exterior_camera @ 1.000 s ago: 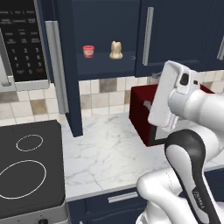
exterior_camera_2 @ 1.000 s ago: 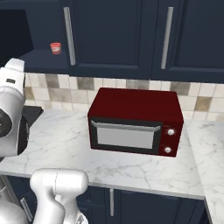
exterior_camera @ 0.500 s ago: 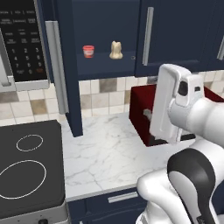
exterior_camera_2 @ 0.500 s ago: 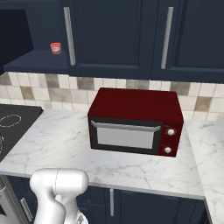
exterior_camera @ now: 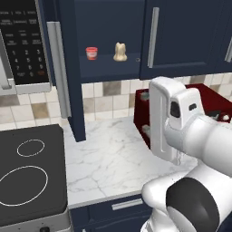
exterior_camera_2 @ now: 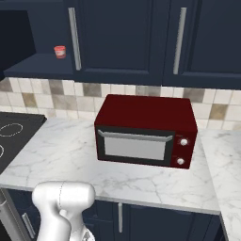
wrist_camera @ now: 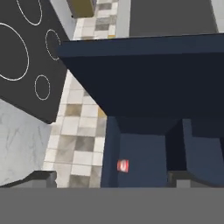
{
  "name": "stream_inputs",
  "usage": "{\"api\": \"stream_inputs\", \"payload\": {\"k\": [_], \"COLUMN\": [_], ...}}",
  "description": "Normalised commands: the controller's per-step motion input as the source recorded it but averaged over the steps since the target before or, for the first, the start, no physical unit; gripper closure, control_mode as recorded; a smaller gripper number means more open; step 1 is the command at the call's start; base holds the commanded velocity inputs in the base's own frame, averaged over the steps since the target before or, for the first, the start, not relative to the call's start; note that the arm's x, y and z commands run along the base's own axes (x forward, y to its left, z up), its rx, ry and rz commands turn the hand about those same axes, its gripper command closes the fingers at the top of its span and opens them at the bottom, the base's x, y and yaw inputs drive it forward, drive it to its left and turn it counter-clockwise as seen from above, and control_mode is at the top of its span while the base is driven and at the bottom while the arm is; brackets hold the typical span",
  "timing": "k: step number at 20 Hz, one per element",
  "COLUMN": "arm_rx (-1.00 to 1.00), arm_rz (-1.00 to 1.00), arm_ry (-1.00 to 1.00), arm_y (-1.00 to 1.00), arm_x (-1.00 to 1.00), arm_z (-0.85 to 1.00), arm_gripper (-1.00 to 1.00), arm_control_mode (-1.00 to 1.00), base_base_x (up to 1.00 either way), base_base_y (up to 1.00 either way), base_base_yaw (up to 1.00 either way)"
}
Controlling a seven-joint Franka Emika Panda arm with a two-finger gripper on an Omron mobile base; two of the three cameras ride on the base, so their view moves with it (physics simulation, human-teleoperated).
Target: Pick the candle and candle from the dining table and place them in the open cabinet. Close the cabinet after placing the objects.
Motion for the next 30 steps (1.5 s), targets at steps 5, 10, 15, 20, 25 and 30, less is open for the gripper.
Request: {"api": "stream_inputs", "payload": {"k": [5, 10, 15, 20, 25, 30], "arm_rx": [-0.18, -0.16, -0.15, -0.15, -0.11, -0.09], "arm_rz": [0.00, 0.00, 0.00, 0.00, -0.01, -0.07], "arm_ry": [-0.07, -0.04, -0.04, -0.03, 0.00, 0.01], "arm_y": [0.40, 0.41, 0.39, 0.39, 0.26, 0.13], "arm_x": [-0.38, -0.30, -0.31, -0.27, -0.01, 0.26], "arm_z": [-0.06, -0.09, -0.06, -0.06, 0.00, 0.00], "arm_gripper": [-1.00, -1.00, -1.00, -1.00, -1.00, -1.00], "arm_control_mode": [-1.00, -1.00, -1.00, -1.00, -1.00, -1.00], "base_base_x": [0.00, 0.00, 0.00, 0.00, 0.00, 0.00], "base_base_y": [0.00, 0.00, 0.00, 0.00, 0.00, 0.00], "base_base_yaw": [0.00, 0.00, 0.00, 0.00, 0.00, 0.00]}}
